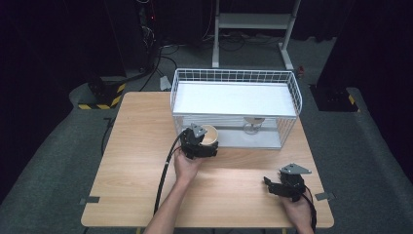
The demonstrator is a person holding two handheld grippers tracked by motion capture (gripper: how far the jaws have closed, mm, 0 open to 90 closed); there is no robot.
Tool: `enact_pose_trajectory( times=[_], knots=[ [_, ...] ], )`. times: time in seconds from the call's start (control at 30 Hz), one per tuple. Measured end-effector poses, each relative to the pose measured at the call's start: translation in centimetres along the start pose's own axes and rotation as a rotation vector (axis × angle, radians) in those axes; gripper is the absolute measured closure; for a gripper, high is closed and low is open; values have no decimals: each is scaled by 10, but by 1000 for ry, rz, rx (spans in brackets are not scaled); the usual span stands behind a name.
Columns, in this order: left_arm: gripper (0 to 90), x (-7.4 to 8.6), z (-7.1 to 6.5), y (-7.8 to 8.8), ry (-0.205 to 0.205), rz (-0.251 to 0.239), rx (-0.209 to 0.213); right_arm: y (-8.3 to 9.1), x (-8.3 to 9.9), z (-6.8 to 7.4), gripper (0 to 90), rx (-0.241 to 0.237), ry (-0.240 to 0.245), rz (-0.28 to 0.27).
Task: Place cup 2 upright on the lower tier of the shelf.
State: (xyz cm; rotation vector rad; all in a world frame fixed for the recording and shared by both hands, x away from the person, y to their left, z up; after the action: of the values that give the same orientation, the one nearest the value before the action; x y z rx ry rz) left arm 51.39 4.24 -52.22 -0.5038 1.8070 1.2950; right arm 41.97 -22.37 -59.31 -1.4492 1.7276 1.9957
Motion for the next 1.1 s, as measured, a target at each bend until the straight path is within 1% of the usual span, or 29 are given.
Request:
enact_pose_trajectory(
  times=[0.17, 0.37, 0.43, 0.5, 0.6, 0.67, 0.87, 0.93, 1.1],
  knots=[
    [95, -1, 1, -5, 4, 6, -8, 0, 0, 0, 252, 0, 0, 0],
    [95, -4, 1, -11, -8, 7, -21, 0, 0, 0, 252, 0, 1, 0],
    [95, -4, 0, -12, -3, 9, -19, 0, 0, 0, 252, 0, 0, 0],
    [95, -4, 1, -14, -12, 13, -24, 0, 0, 0, 252, 0, 0, 0],
    [95, -3, 1, -17, -12, 22, -30, 0, 0, 0, 252, 0, 0, 0],
    [95, -3, 1, -18, -8, 22, -27, 0, 0, 0, 252, 0, 2, 0],
    [95, -5, 3, -21, 3, 4, -16, 0, 0, 0, 252, 0, 1, 0],
    [95, -6, 4, -22, -6, 2, -22, 0, 0, 0, 252, 0, 0, 0],
    [94, -7, 5, -26, -8, -19, -23, 0, 0, 0, 252, 1, 2, -1]
  ],
)
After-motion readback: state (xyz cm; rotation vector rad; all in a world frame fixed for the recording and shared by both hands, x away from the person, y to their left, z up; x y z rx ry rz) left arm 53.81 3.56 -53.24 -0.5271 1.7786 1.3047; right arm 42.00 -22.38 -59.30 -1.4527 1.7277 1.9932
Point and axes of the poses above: each handheld gripper's, and its own axes: y roughly backward along the jaws, x roughly out of its underside, z roughly to its left, the point moved 10 cm from there along -y, roughly forward along the jaws, and after that the axes turned 8 degrees about y, right-handed, at the moved point
